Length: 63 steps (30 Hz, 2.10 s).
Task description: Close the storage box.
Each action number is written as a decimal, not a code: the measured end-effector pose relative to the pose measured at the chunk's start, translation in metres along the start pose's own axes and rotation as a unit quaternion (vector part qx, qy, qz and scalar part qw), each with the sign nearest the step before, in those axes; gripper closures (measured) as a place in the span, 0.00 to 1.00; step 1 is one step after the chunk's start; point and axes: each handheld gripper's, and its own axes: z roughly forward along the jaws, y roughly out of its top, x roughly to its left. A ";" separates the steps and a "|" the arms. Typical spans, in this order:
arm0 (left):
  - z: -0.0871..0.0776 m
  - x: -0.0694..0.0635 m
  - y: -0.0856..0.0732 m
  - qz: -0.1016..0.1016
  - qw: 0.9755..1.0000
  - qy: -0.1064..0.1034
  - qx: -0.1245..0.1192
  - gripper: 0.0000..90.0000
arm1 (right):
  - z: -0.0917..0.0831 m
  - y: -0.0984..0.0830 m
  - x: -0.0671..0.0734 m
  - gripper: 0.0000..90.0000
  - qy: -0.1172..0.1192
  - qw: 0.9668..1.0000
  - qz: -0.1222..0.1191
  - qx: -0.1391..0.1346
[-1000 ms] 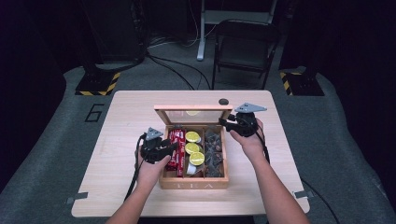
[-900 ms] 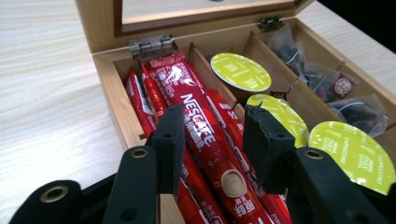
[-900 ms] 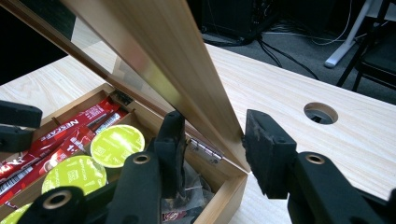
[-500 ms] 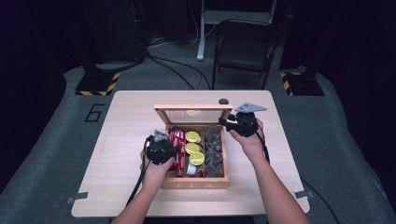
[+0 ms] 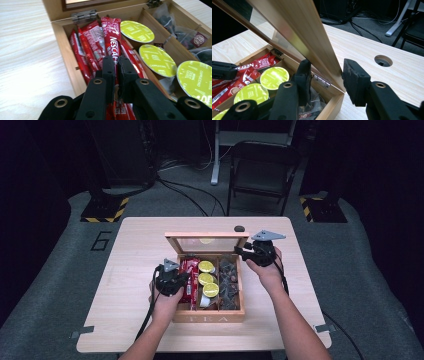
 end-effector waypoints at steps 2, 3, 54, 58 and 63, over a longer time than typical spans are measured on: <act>-0.002 0.002 0.000 -0.005 1.000 0.000 -0.003 0.94 | 0.000 0.000 0.000 0.65 0.000 1.000 0.000 0.000; -0.003 0.003 0.000 -0.007 1.000 0.001 -0.006 0.94 | 0.000 0.000 0.000 0.65 0.000 1.000 0.000 0.000; -0.060 0.072 -0.001 -0.055 0.996 0.060 -0.044 0.94 | 0.000 0.000 0.001 0.65 -0.001 1.000 -0.002 0.000; -0.061 0.074 -0.002 -0.055 0.996 0.063 -0.044 0.94 | 0.000 0.000 0.001 0.65 -0.001 1.000 -0.001 0.001; -0.059 0.078 -0.009 -0.057 0.995 0.065 -0.041 0.94 | 0.000 0.000 0.001 0.65 -0.001 1.000 -0.003 0.000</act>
